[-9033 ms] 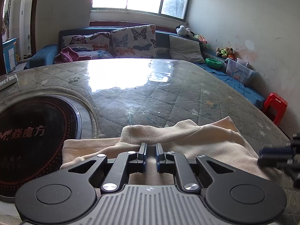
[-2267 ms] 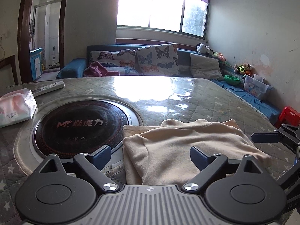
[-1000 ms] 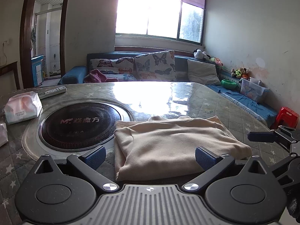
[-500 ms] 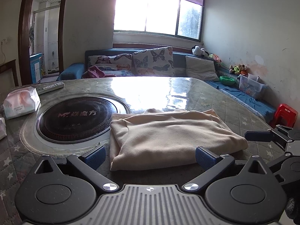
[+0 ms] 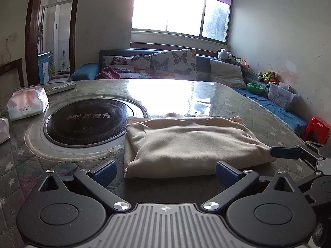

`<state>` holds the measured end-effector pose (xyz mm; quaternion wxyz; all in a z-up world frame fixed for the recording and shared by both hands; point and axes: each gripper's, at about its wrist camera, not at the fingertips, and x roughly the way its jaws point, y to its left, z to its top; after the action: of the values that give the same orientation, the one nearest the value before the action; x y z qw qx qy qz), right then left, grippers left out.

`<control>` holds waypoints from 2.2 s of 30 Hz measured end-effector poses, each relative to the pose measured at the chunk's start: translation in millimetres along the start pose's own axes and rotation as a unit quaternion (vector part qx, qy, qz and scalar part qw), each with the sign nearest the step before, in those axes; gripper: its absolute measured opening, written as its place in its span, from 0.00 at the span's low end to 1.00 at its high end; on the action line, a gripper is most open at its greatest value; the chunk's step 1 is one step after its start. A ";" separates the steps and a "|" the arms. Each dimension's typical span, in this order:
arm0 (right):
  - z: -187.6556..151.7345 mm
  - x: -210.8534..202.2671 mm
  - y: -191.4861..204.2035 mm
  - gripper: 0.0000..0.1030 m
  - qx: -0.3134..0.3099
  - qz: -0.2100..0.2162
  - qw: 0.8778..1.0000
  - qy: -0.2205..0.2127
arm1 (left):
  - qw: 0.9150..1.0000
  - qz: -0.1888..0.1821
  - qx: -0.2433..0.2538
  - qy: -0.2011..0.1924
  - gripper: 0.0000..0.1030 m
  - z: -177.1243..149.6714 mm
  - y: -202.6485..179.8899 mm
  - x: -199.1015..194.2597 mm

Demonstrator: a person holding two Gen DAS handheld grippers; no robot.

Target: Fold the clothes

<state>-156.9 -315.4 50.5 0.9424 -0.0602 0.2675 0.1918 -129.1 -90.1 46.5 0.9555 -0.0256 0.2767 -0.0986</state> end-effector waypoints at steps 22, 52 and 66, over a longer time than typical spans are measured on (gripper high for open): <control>1.9 15.5 3.0 1.00 -0.006 0.038 0.999 0.017 | 1.000 0.015 -0.005 0.020 1.00 4.9 8.3 14.0; 39.2 58.0 80.9 0.67 -0.228 0.118 0.966 0.032 | 0.992 0.016 -0.124 0.036 0.84 33.2 90.4 36.7; 46.1 76.8 103.4 0.18 -0.288 0.122 0.950 0.019 | 0.959 -0.047 -0.271 0.067 0.89 37.9 108.7 58.2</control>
<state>-115.3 -185.1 48.0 0.8490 -0.2997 0.2241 0.3731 -41.8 4.4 36.8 0.8865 -0.2901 0.3545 -0.0664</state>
